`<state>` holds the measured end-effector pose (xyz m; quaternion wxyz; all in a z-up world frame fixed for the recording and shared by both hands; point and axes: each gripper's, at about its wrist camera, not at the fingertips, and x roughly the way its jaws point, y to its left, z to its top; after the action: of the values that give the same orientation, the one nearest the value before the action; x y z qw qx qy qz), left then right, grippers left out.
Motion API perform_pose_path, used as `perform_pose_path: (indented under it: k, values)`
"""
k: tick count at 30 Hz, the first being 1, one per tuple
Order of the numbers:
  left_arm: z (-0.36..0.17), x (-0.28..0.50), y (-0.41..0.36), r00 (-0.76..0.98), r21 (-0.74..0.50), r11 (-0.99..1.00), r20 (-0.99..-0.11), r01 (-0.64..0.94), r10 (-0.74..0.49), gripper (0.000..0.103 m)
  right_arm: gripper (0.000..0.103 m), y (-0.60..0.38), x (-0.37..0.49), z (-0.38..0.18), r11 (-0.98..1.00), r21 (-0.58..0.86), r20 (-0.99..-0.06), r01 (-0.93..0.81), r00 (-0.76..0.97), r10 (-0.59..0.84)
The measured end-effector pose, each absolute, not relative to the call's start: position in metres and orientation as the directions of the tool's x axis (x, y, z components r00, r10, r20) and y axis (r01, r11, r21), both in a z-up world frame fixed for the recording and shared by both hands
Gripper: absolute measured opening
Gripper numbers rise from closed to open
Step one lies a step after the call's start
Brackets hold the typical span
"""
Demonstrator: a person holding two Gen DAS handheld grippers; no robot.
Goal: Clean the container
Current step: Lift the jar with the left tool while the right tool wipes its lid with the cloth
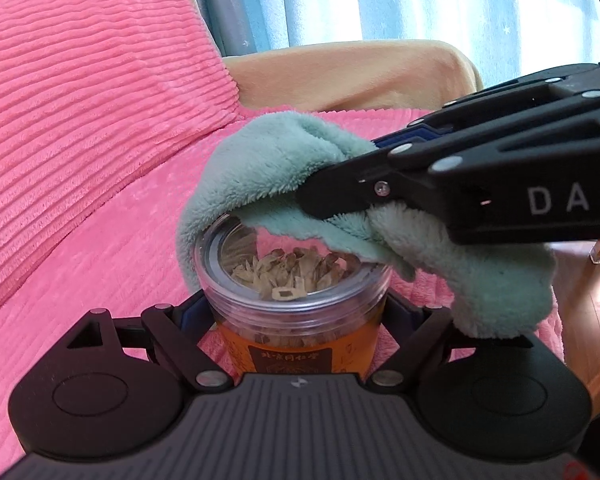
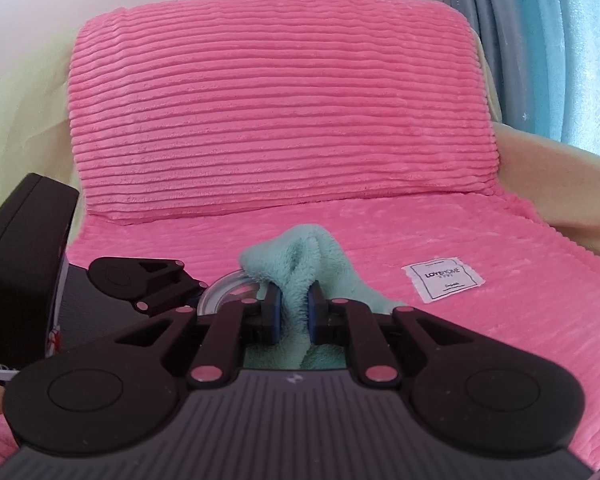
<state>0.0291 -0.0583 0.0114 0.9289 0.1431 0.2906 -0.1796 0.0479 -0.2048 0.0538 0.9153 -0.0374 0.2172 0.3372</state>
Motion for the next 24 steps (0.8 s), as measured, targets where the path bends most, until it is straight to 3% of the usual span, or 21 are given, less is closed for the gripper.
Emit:
perform_pose_path:
  k: [16, 24]
  values:
    - [0.011, 0.035, -0.091, 0.819, 0.263, 0.878, -0.533, 0.400, -0.214, 0.085, 0.010, -0.246, 0.087, 0.040, 0.868, 0.200, -0.430, -0.455, 0.755, 0.495]
    - [0.009, 0.043, -0.101, 0.834, 0.252, 0.891, -0.512, 0.378, -0.209, 0.086, 0.010, -0.268, 0.094, 0.036, 0.886, 0.245, -0.421, -0.393, 0.780, 0.463]
